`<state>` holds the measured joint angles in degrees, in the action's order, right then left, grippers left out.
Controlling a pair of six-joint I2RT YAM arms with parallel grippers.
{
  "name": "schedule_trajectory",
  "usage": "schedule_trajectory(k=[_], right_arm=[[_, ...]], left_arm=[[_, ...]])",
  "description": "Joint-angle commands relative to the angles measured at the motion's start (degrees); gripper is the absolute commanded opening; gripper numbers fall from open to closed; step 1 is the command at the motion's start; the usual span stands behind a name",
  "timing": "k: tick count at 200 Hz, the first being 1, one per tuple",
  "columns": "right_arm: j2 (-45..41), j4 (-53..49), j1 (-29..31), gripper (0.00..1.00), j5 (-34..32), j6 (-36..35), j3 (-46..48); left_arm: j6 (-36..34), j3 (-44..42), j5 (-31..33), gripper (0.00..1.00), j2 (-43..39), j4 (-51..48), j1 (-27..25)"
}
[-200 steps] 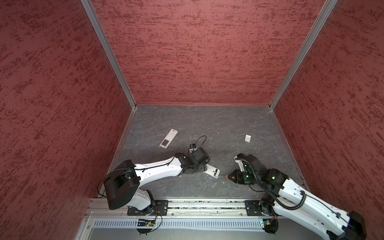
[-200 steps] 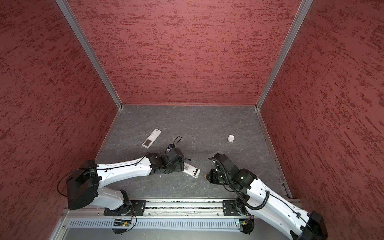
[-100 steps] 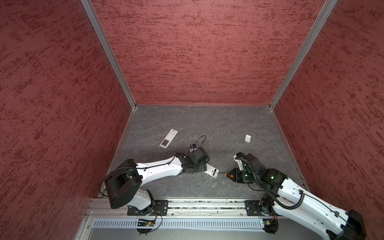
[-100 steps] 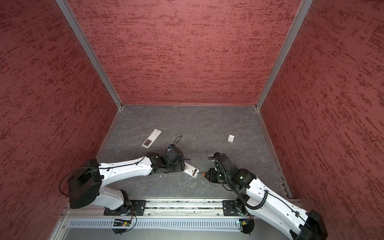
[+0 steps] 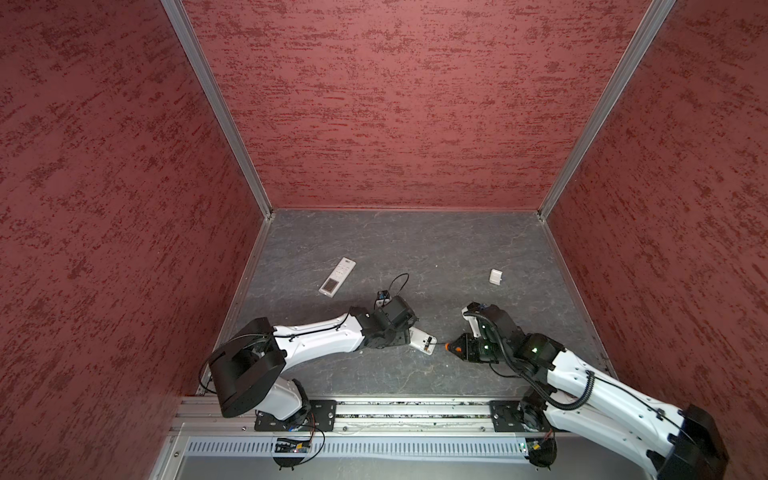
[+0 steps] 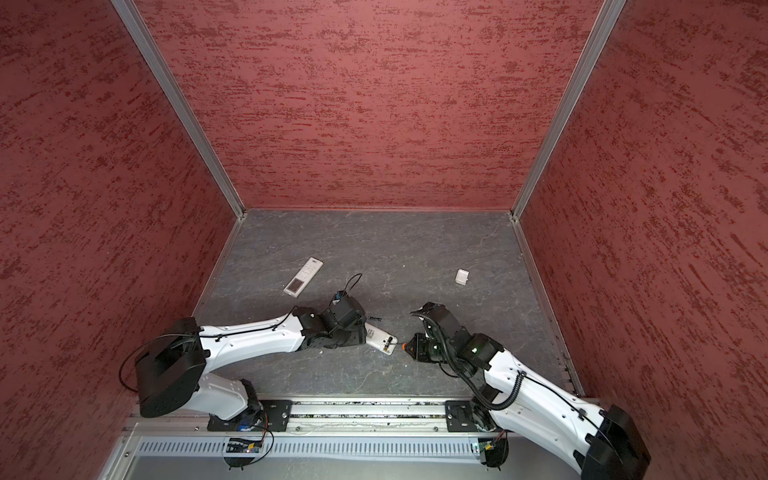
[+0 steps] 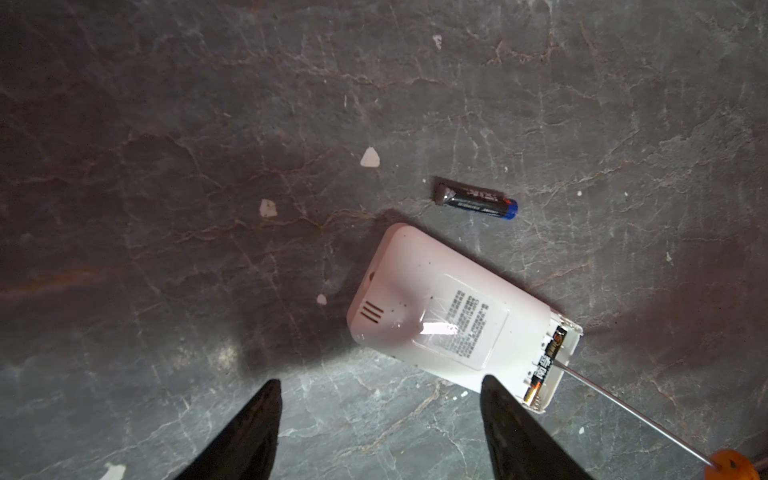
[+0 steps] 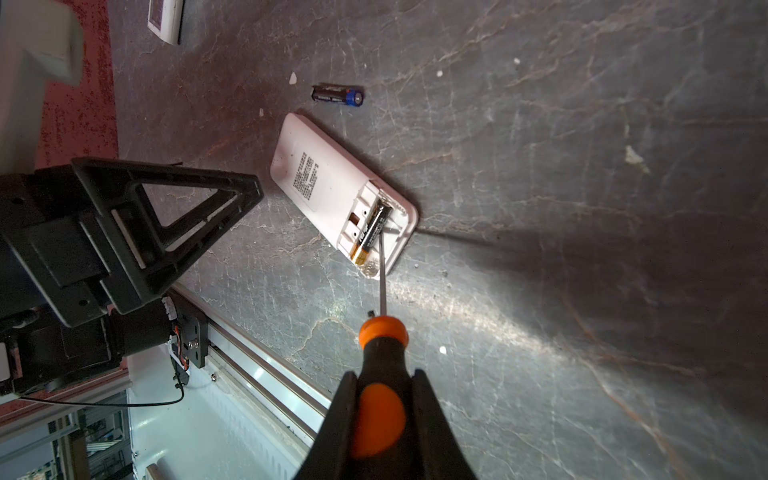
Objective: Unload the batteries from the remote control
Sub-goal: 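Insert the screwdriver tip beside the gold battery with the right gripper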
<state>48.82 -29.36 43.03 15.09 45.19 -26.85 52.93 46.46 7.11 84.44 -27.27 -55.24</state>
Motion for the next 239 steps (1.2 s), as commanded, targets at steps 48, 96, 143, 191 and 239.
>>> schedule_trajectory(k=[48,96,143,191,239], right_arm=[[4.83,7.24,0.30,0.00,0.90,-1.10,-1.00],[8.19,9.58,0.30,0.00,1.30,-2.09,-2.26],[11.41,10.99,0.27,0.00,1.73,-3.60,-3.88],[12.05,11.21,0.27,0.00,2.09,-4.03,-4.09],[10.92,10.90,0.25,0.00,1.87,-3.84,-3.43]], left_arm=[[0.58,-1.97,-0.48,0.75,-0.74,2.14,0.92],[0.71,-3.43,-0.26,0.75,-2.82,2.58,2.49],[0.67,-3.50,-0.35,0.74,-2.37,3.76,2.98],[-0.13,-4.60,-0.67,0.71,-1.15,6.55,3.35],[-2.34,-3.55,-1.31,0.67,2.42,7.67,3.99]])
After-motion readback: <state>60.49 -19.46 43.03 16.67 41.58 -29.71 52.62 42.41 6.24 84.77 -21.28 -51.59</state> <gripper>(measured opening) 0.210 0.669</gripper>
